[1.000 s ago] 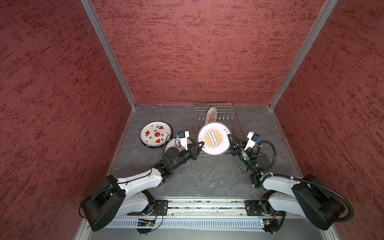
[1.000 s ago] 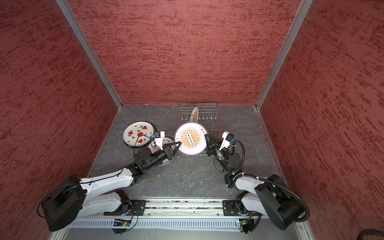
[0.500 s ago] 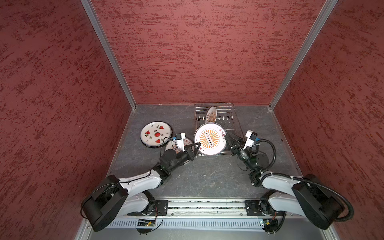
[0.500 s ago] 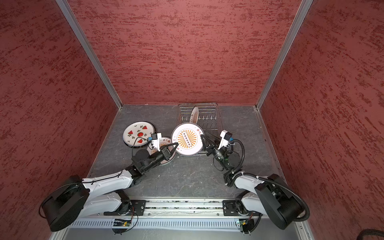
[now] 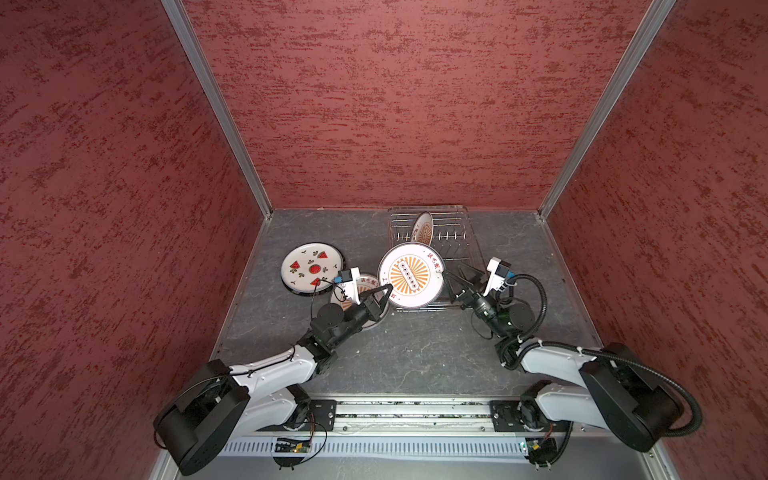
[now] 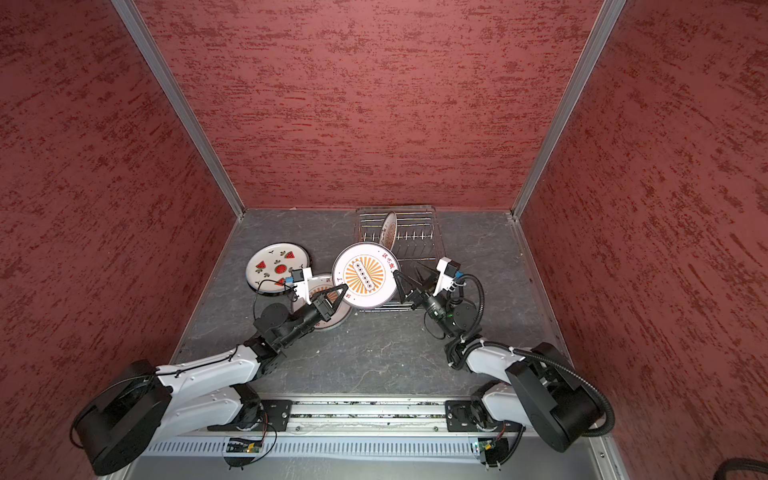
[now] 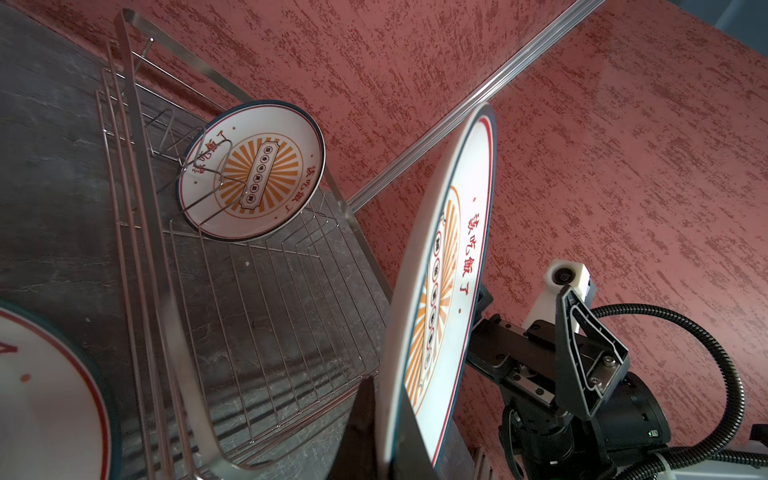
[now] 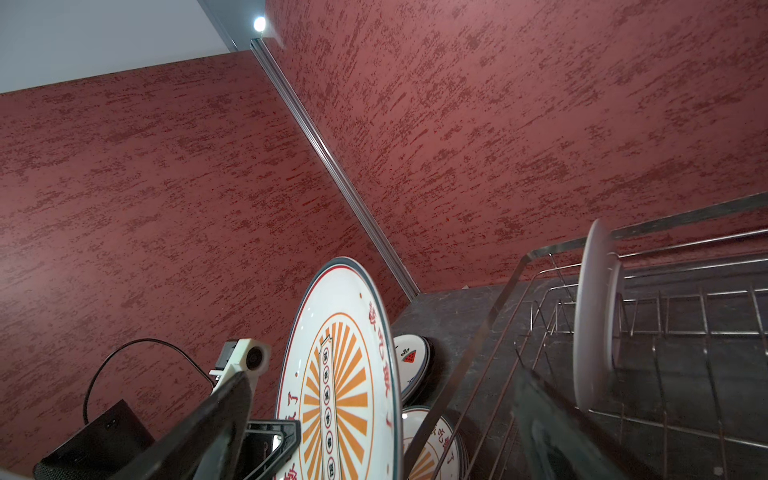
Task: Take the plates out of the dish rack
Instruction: 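Close the left gripper on the plate rim while the right gripper releases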
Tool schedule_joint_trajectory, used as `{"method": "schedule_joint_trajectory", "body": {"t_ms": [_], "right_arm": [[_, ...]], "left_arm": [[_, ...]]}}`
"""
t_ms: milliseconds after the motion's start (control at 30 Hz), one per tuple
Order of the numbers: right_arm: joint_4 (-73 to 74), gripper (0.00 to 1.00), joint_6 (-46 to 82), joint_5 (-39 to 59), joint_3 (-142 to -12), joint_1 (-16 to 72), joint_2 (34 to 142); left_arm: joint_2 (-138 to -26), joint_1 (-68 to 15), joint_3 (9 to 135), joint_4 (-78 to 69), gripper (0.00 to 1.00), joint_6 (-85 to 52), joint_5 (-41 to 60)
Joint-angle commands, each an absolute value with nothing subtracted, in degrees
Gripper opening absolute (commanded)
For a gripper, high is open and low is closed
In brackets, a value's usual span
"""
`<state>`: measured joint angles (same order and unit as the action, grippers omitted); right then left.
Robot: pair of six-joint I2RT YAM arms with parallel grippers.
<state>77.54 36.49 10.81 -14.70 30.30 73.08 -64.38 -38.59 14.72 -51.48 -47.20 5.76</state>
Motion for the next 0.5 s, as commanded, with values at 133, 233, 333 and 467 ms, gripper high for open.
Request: {"method": "schedule_joint_trajectory", "body": {"t_ms": [133,233,333,467], "right_arm": [[78.9,0.95,34.0,16.4,-16.6,30.7,73.9],[74.2,0.99,33.6,17.1,-19.2,30.8,74.3],[66.4,0.99,32.6,15.5,-23.1,31.7,74.8],[50.7,0.99,23.8,2.9,-28.5,36.2,72.9]], "left_arm": [[-62.9,-36.8,12.4,-59.2,0.0,-50.1,4.1],[-61.6,-36.6,11.5,-59.2,0.0,-50.4,3.3],[-59.5,-36.1,10.7,-58.0,0.0,-50.4,2.5],[-55.6,-35.3,8.6,-55.6,0.0,-50.9,-1.0]]}}
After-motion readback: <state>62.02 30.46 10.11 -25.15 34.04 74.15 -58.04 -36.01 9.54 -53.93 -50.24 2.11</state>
